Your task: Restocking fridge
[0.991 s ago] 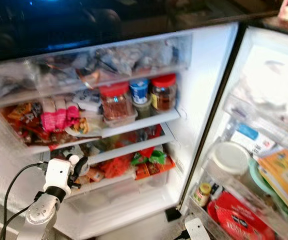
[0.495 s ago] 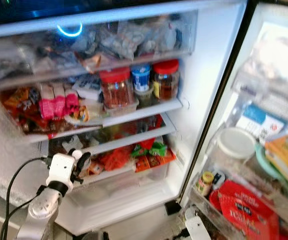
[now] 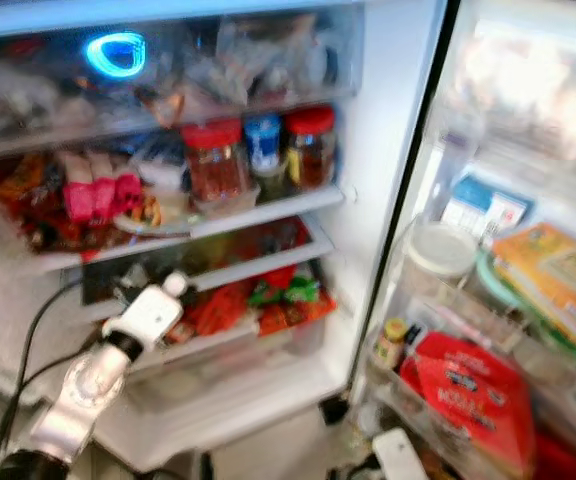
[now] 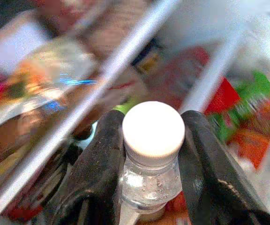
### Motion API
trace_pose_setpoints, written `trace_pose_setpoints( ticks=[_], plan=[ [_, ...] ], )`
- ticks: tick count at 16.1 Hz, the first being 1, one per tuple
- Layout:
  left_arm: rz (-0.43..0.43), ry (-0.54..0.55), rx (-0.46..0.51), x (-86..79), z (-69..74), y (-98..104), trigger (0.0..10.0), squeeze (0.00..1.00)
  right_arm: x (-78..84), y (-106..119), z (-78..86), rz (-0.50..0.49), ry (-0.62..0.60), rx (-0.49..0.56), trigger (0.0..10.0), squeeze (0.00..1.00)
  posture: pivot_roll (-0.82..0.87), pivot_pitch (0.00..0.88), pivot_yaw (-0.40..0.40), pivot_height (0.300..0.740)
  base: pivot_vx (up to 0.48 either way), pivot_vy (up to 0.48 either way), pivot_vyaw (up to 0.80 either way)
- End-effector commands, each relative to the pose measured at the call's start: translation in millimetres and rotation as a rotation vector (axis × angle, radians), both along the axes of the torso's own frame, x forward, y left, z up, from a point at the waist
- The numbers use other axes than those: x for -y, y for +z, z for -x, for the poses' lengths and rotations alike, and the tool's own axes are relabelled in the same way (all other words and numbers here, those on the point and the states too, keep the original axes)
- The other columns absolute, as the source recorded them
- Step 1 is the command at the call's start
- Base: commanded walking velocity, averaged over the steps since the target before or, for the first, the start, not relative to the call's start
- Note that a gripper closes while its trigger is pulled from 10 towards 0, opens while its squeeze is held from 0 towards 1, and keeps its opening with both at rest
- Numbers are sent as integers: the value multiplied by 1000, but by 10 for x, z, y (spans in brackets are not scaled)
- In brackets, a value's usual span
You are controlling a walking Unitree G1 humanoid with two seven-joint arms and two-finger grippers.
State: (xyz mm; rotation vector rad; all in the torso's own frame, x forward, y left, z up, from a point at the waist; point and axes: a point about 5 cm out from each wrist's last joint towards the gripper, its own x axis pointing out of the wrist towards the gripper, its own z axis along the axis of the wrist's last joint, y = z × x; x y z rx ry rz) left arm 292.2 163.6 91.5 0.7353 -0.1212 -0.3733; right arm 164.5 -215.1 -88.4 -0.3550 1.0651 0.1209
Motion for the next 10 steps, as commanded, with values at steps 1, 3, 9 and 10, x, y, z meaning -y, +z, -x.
trace_pose_setpoints(
  ticks=[1,3,9,10],
  plan=[
    [-118,-24,27,-10,-67,56,10000,0,-69,-36,52,-24,1,-26,10000,0,39,28,11,652,0,0,0],
    [-201,-38,37,-1,-101,48,10000,0,-73,-37,52,-26,2,-27,10000,0,39,29,11,652,0,0,0],
    [-316,27,36,-99,-258,-1,10000,0,-84,-41,59,-38,-7,-26,10000,0,34,33,11,652,0,0,0],
    [-338,36,39,-100,-302,2,10000,0,-83,-41,61,-39,-11,-24,10000,0,34,33,11,652,0,0,0]
  ],
)
